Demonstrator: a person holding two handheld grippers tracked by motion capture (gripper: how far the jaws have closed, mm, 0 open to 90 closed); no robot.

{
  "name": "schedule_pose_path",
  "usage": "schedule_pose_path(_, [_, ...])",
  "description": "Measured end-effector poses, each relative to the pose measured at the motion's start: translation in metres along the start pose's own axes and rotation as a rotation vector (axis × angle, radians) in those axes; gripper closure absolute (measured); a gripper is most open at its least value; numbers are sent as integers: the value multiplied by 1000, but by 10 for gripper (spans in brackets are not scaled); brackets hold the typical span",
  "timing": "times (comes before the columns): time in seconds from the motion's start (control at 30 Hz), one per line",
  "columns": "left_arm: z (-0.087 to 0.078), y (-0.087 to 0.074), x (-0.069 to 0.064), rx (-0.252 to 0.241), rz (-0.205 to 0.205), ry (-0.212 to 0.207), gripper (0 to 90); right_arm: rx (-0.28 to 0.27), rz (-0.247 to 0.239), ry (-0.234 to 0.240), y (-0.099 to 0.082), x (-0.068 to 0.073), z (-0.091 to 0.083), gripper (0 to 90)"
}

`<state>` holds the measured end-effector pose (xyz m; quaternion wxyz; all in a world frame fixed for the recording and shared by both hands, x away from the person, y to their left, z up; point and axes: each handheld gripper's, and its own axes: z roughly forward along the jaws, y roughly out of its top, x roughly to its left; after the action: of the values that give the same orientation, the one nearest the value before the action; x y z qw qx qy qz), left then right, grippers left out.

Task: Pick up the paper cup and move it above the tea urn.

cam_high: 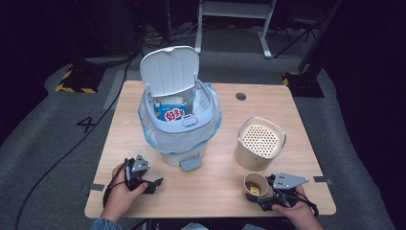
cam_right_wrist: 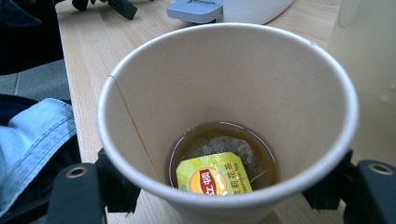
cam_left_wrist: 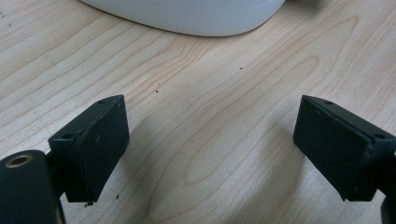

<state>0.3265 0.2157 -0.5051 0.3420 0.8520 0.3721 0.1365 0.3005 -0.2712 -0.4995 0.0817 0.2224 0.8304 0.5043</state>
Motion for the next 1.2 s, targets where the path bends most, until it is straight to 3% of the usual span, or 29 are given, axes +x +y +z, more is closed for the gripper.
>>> schedule_pose_path(0.2, [0, 0, 0, 0, 1, 1, 109, 2, -48, 15, 2, -3, -3, 295])
schedule_pose_path(0.57, [0, 0, 0, 0, 1, 0, 109, -6, -67, 31, 18, -7, -22, 300])
schedule_pose_path(0.83, [0, 0, 0, 0, 1, 0, 109, -36, -79, 34, 36, -12, -41, 302])
schedule_pose_path(1.07, [0, 0, 0, 0, 1, 0, 109, -31, -67, 57, 58, -16, -55, 305])
schedule_pose_path(1.2, [0, 0, 0, 0, 0, 0, 109, -38, -90, 52, 73, -18, -60, 307])
